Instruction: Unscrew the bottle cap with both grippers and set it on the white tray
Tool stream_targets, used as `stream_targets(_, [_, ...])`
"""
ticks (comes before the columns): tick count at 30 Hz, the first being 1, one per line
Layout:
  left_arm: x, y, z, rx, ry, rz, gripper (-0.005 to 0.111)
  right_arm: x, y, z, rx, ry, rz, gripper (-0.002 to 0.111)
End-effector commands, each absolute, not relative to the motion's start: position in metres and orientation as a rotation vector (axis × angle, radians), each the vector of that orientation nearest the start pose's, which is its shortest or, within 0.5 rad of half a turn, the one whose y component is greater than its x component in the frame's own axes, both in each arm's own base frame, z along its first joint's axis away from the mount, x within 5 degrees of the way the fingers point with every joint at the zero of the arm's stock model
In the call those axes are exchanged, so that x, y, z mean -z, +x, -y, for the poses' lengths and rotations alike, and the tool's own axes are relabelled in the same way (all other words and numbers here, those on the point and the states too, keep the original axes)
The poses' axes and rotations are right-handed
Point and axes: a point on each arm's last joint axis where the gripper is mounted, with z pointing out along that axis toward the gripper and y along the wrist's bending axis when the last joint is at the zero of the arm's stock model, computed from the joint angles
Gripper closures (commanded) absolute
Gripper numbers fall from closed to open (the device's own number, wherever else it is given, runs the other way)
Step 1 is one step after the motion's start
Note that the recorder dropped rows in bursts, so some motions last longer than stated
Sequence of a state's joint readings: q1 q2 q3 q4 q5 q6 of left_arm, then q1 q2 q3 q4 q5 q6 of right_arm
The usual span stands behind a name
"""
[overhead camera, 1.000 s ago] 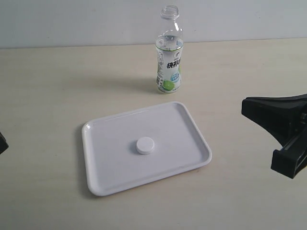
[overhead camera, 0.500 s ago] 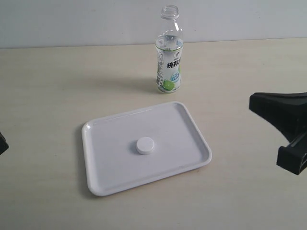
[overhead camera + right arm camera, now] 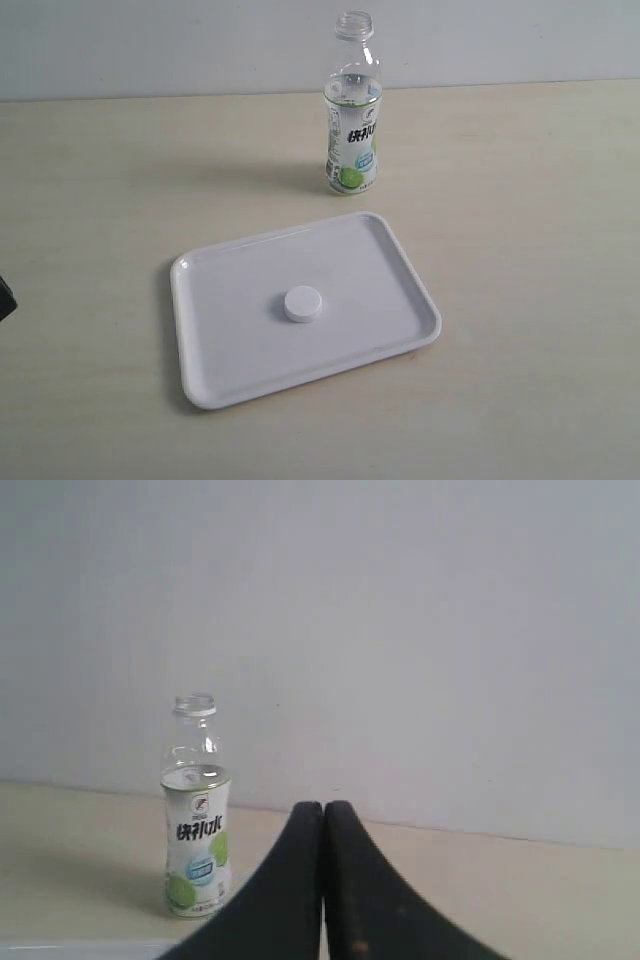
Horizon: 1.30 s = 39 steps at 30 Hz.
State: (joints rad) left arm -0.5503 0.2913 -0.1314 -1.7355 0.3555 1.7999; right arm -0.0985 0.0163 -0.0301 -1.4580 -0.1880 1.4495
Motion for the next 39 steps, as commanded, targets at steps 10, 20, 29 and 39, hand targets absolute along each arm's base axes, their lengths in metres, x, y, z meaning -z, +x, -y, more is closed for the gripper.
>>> stream_targets(10, [-0.243,0.050,0.067,0.668,0.729,-1.447,0.107,-0.219,0.056,-0.005,-0.013,-0.017,-1.456,0.108])
stream_targets(20, [-0.243,0.050,0.067,0.668,0.729,-1.447,0.107,-0.216,0.055,0.006,0.013,0.143,-1.469,0.108])
stream_targets(29, [-0.243,0.050,0.067,0.668,0.729,-1.447,0.107,-0.207,0.056,0.007,0.130,0.052,-1.553,0.108])
stream_targets(39, [-0.243,0.050,0.067,0.668,0.729,-1.447,0.107,-0.206,0.056,0.010,0.101,0.155,-1.559,0.108])
